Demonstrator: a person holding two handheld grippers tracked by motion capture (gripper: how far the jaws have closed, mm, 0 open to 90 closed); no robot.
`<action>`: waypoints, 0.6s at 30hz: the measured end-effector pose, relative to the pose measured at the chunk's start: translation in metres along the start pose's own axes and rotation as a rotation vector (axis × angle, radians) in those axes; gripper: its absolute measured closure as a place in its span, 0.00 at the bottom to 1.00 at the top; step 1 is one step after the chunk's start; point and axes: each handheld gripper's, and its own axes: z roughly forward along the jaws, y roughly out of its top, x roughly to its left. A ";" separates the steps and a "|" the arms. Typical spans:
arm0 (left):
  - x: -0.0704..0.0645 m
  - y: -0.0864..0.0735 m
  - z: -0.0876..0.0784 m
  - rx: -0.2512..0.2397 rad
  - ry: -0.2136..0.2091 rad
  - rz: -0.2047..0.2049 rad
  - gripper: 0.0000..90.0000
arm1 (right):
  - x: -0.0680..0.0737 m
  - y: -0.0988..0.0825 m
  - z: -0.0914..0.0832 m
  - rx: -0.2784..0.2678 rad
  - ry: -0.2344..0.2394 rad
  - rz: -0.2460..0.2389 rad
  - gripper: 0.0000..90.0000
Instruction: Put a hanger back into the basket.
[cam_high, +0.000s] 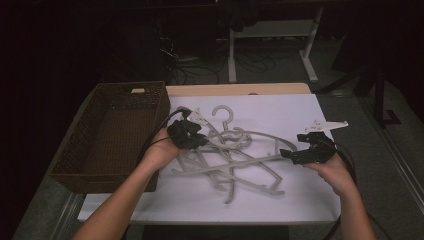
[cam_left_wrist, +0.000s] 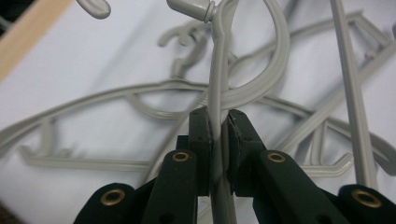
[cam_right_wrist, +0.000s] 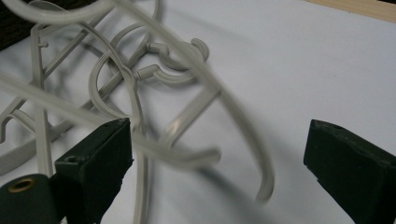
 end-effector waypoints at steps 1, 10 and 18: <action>0.003 0.001 -0.004 -0.005 0.008 -0.007 0.92 | 0.000 0.000 -0.001 -0.001 0.000 0.000 0.08; 0.027 0.006 -0.044 -0.050 0.073 -0.060 0.92 | 0.012 -0.018 0.008 0.026 0.008 -0.010 0.01; 0.047 0.000 -0.084 -0.108 0.125 -0.093 0.92 | 0.031 -0.034 0.016 0.041 0.003 -0.038 0.00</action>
